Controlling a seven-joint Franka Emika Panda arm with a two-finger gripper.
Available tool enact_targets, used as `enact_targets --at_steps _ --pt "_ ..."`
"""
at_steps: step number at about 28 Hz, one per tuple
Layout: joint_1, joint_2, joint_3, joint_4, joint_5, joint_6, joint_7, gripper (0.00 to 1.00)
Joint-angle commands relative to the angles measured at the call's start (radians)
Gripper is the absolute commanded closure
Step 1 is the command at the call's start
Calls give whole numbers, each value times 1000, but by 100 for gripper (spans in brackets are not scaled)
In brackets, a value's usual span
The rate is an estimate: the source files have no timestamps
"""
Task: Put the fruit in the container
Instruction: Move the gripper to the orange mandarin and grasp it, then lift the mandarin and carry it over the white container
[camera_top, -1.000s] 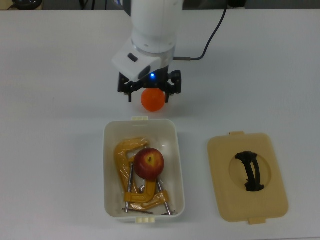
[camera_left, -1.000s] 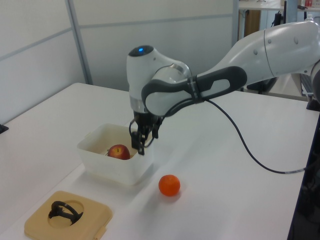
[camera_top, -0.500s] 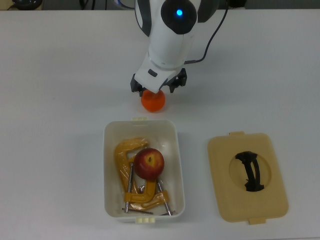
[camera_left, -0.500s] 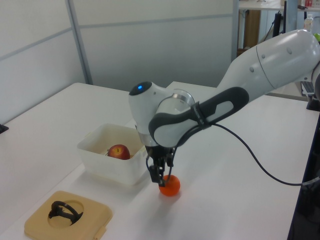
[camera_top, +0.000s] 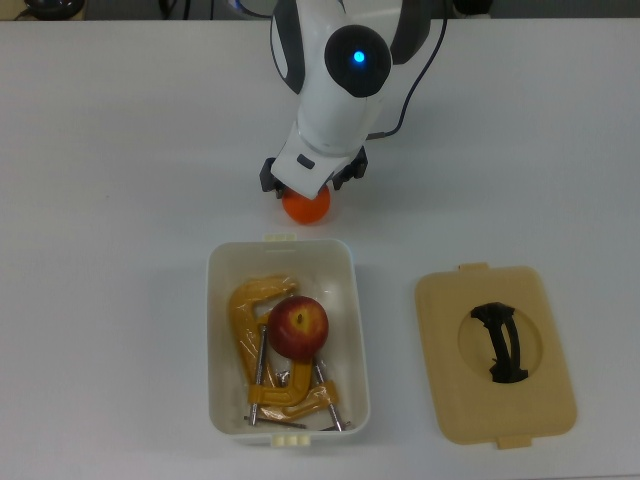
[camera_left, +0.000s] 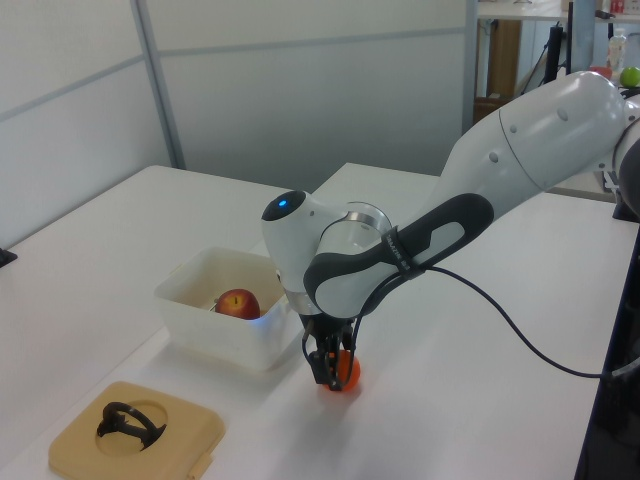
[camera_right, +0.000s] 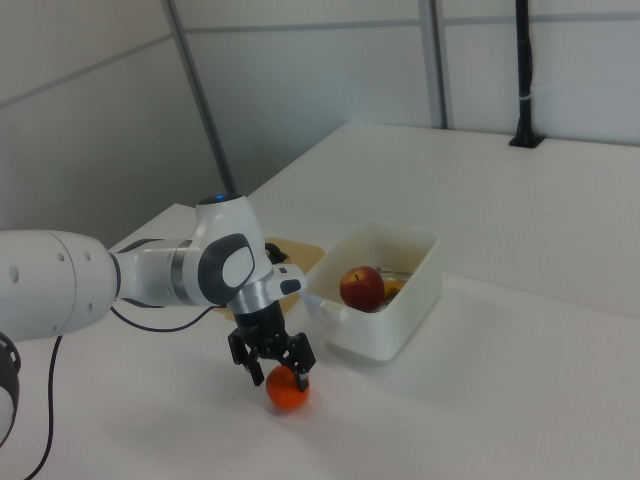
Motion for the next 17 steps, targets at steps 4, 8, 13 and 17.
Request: enact_targets --at_steps 4,8,13,17 --pt "-2 -1 -3 -12 -12 60 -11 53" --pt "-7 -21 -3 2 -9 52 -11 62" --pt "-10 -56 -12 55 -3 45 -7 63" --pt "-17 -69 -16 156 -1 -21 -7 63"
